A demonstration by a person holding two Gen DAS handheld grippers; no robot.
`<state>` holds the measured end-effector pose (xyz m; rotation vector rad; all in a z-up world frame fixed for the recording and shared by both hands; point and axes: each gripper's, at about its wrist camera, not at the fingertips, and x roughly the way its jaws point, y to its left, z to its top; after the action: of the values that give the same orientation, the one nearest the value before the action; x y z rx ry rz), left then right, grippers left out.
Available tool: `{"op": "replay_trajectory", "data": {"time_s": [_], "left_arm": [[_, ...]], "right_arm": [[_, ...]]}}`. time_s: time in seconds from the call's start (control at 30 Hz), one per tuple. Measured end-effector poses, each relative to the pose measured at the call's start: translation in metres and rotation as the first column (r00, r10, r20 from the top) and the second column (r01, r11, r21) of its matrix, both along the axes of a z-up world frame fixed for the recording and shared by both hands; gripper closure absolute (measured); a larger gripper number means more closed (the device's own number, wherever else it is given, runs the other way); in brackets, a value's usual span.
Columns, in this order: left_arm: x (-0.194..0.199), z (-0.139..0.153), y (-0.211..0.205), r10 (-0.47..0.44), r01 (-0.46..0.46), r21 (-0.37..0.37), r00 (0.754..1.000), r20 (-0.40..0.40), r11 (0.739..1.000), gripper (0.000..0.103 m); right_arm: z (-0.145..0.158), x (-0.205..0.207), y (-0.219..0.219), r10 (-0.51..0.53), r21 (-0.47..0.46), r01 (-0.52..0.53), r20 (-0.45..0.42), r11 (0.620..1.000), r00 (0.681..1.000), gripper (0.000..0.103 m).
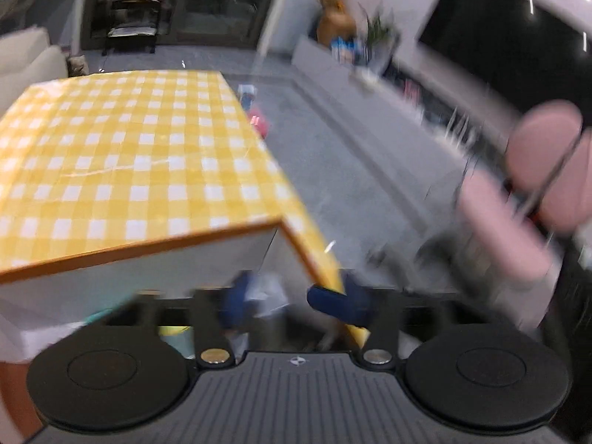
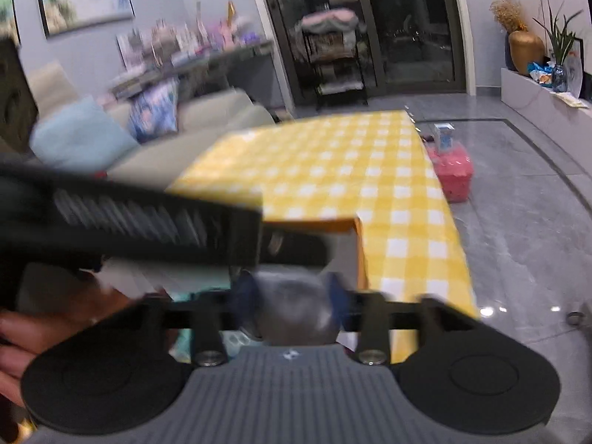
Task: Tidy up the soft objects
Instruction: 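Lower the cloth into the box and open both tools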
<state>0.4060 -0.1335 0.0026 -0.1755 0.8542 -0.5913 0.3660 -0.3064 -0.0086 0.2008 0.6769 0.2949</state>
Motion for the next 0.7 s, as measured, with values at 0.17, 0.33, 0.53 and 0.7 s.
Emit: {"op": "replay_trajectory", "data": {"time_s": [0.17,0.33,0.53,0.7], "left_arm": [[0.003,0.010,0.006,0.032,-0.032,-0.004,0.999,0.017,0.999,0.000],[0.007,0.011,0.008,-0.009,0.011,0.058,0.999,-0.031,0.998,0.000],[-0.001,0.020,0.026,-0.006,0.006,0.018,1.000,0.013,1.000,0.000],[-0.019,0.043,0.044,0.022,-0.028,0.047,0.991,0.130,0.998,0.000]], "right_arm": [[0.004,0.000,0.010,0.049,-0.022,-0.049,0.027,0.999,0.998,0.033],[0.003,0.004,0.010,0.066,0.013,-0.067,0.029,0.998,0.997,0.020],[0.000,0.002,0.004,0.036,0.029,-0.037,0.027,0.999,0.999,0.009],[0.000,-0.007,0.000,0.037,0.032,-0.038,0.029,0.999,0.999,0.006]]}}
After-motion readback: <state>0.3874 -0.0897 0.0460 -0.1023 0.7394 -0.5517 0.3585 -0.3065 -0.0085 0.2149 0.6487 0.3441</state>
